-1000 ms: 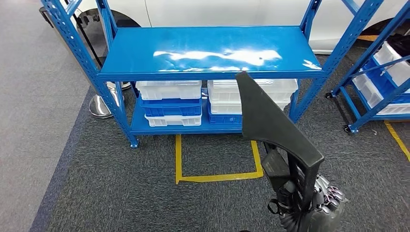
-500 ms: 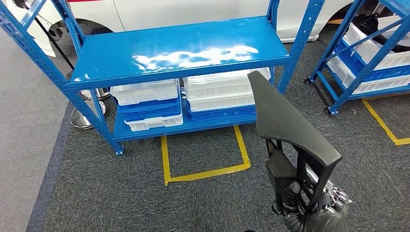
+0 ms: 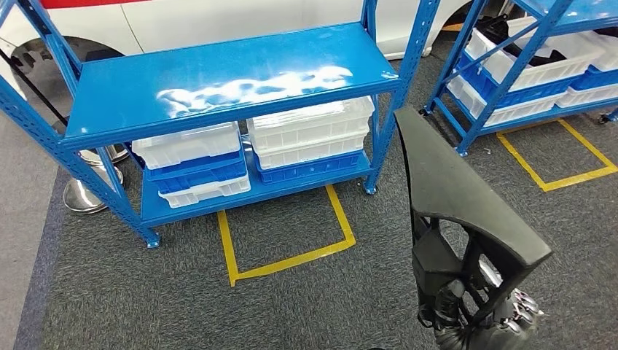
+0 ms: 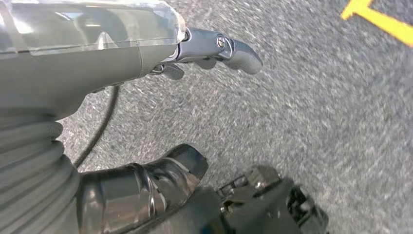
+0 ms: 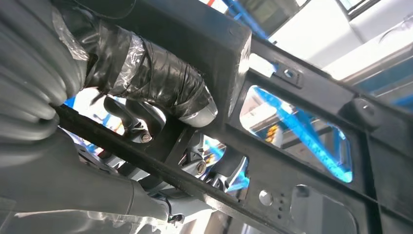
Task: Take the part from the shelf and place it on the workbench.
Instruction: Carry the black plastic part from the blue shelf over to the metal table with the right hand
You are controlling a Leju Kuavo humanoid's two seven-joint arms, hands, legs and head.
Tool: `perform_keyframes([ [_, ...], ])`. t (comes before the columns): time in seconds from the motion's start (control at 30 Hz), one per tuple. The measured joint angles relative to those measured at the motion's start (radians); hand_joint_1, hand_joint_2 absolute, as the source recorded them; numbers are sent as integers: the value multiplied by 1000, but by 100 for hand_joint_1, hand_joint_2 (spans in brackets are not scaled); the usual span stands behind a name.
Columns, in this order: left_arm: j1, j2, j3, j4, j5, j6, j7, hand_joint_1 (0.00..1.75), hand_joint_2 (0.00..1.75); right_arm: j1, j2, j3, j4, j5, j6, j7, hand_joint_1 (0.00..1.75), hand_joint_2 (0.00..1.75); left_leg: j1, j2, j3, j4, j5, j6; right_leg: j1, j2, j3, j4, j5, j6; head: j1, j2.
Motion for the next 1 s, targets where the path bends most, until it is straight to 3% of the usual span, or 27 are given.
perform_keyframes([
  [0.07,0,0,1,0,0,-2,1,0,175,1,0,-1,0,-7,0,0,175,175,-1,9,-2,1,0,0,-2,-6,-23,50,-22,3,0,0],
  [0.17,1,0,2,0,0,-3,1,0,175,2,0,-1,0,-12,0,0,175,175,-1,20,-3,3,-1,0,-4,-7,-36,81,-29,6,0,0],
  [0.2,1,0,2,0,0,-3,1,0,175,3,0,-2,0,-16,0,0,175,175,-1,29,-4,4,-1,-1,-6,-9,-33,78,-19,8,0,0],
  [0.23,1,-2,3,0,0,-4,2,0,175,4,0,-4,0,-22,0,-1,175,175,-1,44,-5,8,-4,-5,-8,-25,5,14,12,9,0,0],
  [0.33,-3,-6,5,0,-1,-3,3,0,175,9,1,-8,-2,-32,0,-5,175,175,-7,82,-3,22,-14,-25,-2,-67,119,-195,92,-8,0,0],
  [0.4,-5,-6,6,0,-3,-2,4,0,175,13,3,-10,-3,-32,0,-7,175,175,-8,92,-1,23,-17,-37,0,-53,115,-199,95,-21,0,0],
  [0.47,-6,-6,7,0,-5,-1,4,0,175,16,5,-12,-6,-33,0,-9,175,175,-4,65,-13,56,-48,-47,-6,-36,113,-204,102,-35,0,0],
  [0.53,-4,-6,8,0,-6,0,3,0,175,17,9,-13,-8,-33,0,-9,175,175,-2,20,-58,165,-116,-52,-8,-18,108,-206,108,-46,-1,0],
  [0.57,-3,-6,9,0,-6,0,3,0,175,18,10,-14,-9,-33,0,-10,175,175,-2,8,-89,236,-149,-53,-7,-8,104,-205,109,-48,-1,0],
  [0.6,-2,-6,9,0,-6,1,2,0,175,19,11,-14,-9,-33,0,-10,175,175,-2,4,-114,290,-167,-53,-5,3,101,-204,111,-49,-1,0],
  [0.63,-2,-6,10,0,-6,1,2,0,175,20,11,-15,-9,-33,0,-10,175,175,-2,1,-123,313,-166,-52,-5,15,99,-202,111,-50,-1,0],
  [0.67,-2,-6,10,0,-6,1,2,0,175,20,11,-16,-9,-33,0,-10,175,175,-2,0,-113,295,-143,-50,-4,28,98,-199,112,-49,-1,0],
  [0.7,-3,-6,10,0,-6,1,2,0,175,21,12,-17,-9,-33,0,-10,175,175,-1,-6,-86,240,-107,-48,-4,41,98,-197,112,-49,-1,0],
  [0.77,-1,-6,10,0,-6,2,2,0,175,20,13,-19,-10,-33,0,-10,175,175,0,-44,-24,104,-47,-39,-4,65,96,-191,113,-44,-1,0],
  [0.83,-1,-6,11,0,-7,3,3,0,175,21,15,-20,-13,-33,0,-10,175,175,0,-73,1,40,-35,-33,-4,86,87,-188,117,-31,0,0],
  [0.9,-3,-6,12,0,-7,4,4,0,175,23,16,-21,-16,-31,0,-10,175,175,-1,-61,3,31,-33,-26,-5,104,78,-189,125,-16,-1,0],
  [0.93,-4,-6,12,0,-8,5,4,0,175,24,16,-21,-17,-29,0,-10,175,175,0,-50,4,27,-29,-20,-5,95,74,-186,122,-10,0,0],
  [1.0,-5,-8,12,0,-8,5,4,0,175,24,16,-21,-20,-24,0,-10,175,175,3,-26,5,18,-21,-7,-4,48,50,-135,87,-1,1,0],
])
